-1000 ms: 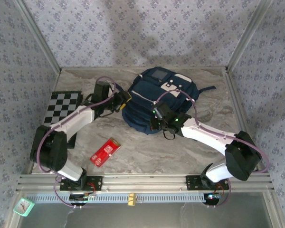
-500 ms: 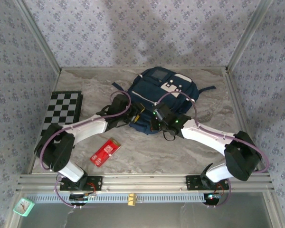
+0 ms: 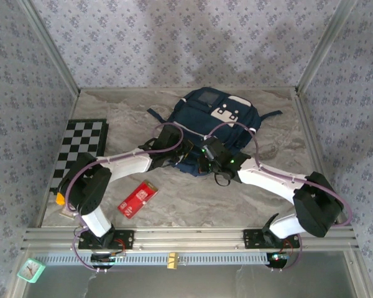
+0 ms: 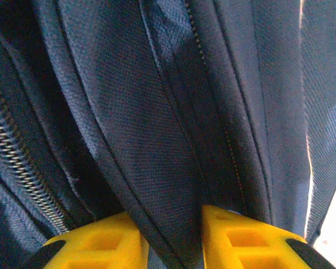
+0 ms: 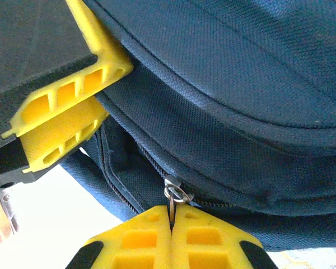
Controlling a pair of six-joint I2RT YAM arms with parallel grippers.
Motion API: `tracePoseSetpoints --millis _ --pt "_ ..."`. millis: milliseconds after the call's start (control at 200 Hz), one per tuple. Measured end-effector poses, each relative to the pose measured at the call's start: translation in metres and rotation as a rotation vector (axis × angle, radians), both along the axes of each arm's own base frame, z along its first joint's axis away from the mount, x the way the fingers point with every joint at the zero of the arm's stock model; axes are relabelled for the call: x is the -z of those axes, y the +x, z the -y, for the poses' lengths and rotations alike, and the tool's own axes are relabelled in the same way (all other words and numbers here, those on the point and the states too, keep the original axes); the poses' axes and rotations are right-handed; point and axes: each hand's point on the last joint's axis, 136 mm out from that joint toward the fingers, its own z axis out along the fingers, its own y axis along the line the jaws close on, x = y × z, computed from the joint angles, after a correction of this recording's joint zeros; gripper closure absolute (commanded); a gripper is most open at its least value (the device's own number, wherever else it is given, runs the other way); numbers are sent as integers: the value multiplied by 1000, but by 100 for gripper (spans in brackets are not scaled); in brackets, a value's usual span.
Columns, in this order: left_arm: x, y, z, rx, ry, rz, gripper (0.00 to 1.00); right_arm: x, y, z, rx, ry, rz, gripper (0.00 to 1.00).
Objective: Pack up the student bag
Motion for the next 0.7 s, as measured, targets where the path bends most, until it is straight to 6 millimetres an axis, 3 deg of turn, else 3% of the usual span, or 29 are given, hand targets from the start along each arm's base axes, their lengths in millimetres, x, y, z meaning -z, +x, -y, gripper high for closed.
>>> tracePoseSetpoints --millis 220,445,700 --pt "2 3 -5 -23 20 -4 100 10 1 3 10 -27 -17 100" --pt "-2 5 -14 3 49 14 100 11 4 12 32 -41 -25 100" --pt "-24 26 -60 34 79 64 100 -7 13 35 90 -17 -5 100"
